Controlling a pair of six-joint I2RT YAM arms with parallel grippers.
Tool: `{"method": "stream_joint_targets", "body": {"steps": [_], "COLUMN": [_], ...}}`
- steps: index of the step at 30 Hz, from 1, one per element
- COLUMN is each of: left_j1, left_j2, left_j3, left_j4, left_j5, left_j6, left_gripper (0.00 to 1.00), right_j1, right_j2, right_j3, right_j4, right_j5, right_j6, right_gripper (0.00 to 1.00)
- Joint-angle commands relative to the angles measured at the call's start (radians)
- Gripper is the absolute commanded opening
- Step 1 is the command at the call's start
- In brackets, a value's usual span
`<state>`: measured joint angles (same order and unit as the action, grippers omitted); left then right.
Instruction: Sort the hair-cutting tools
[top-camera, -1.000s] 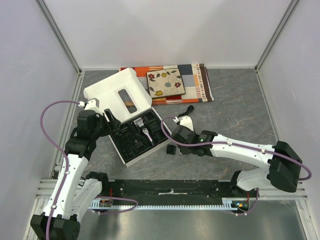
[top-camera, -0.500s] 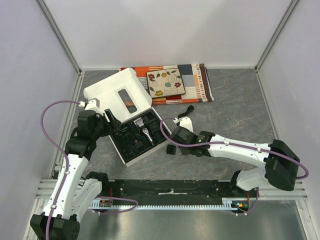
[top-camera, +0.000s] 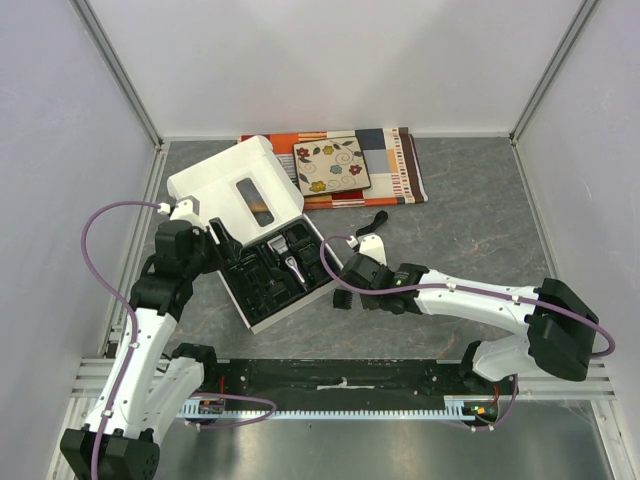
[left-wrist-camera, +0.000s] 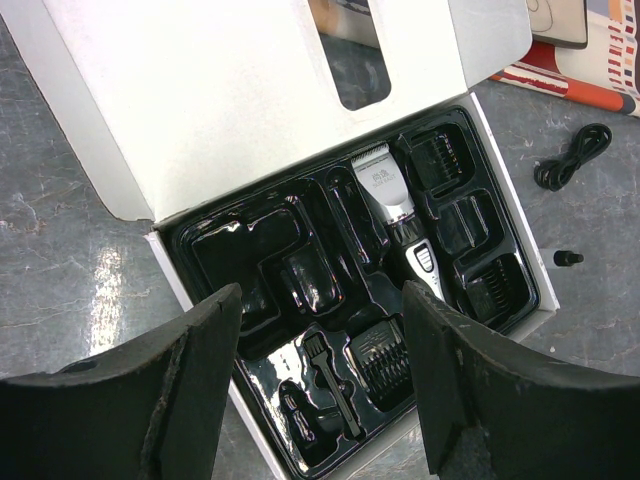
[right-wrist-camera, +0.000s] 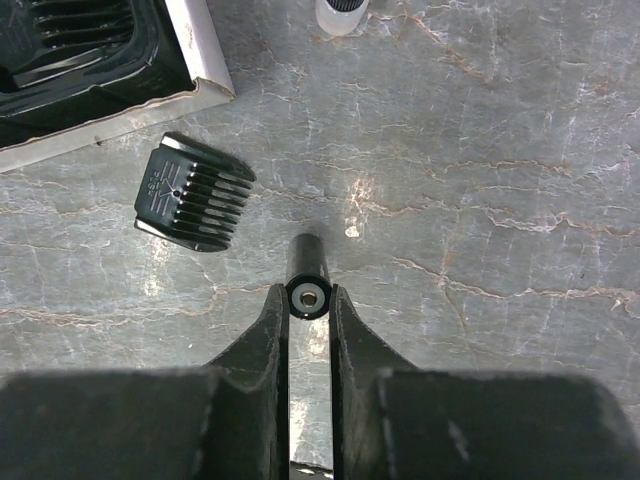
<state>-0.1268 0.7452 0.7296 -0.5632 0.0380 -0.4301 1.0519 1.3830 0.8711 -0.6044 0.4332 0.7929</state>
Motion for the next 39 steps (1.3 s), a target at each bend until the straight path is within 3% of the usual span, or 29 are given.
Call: {"method": "stream_joint_targets", "body": {"steps": [1, 3, 14, 23, 29, 39], "left_j1": [-0.004, -0.004, -0.005, -0.005, -0.005, -0.005], "left_j2": [-0.004, -0.007, -0.001, 0.017, 0.010, 0.016], "left_j3": [-0.002, -0.002, -0.004, 0.002, -0.001, -0.004], "left_j4": [0.025, 0.025, 0.025, 0.026, 0.026, 0.031], "left_j5": [0.026, 0.025, 0.037, 0.091, 0.103, 0.115], "left_j6": [-0.022, -0.022, -0.021, -0.015, -0.013, -0.013], "left_gripper": [0.72, 0.72, 0.72, 0.72, 0.72, 0.72], "right_j1": [0.005, 0.007, 0.007, 0.005, 0.005, 0.007], "right_j2": [0.007, 0.001, -0.085, -0.165, -0.165, -0.059], "right_j3": [0.000, 0.005, 0.069, 0.098, 0.077, 0.065], "right_j4": [0.018, 0.017, -0.159, -0.362, -0.376, -0.376], "right_j5": [0.025, 0.024, -0.004, -0.224, -0.402, -0.432], "right_j6": [0.003, 0.000, -0.029, -0.058, -0.061, -0.106], "right_gripper": [0.05, 0.00, 0.00, 0.00, 0.00, 0.00]}}
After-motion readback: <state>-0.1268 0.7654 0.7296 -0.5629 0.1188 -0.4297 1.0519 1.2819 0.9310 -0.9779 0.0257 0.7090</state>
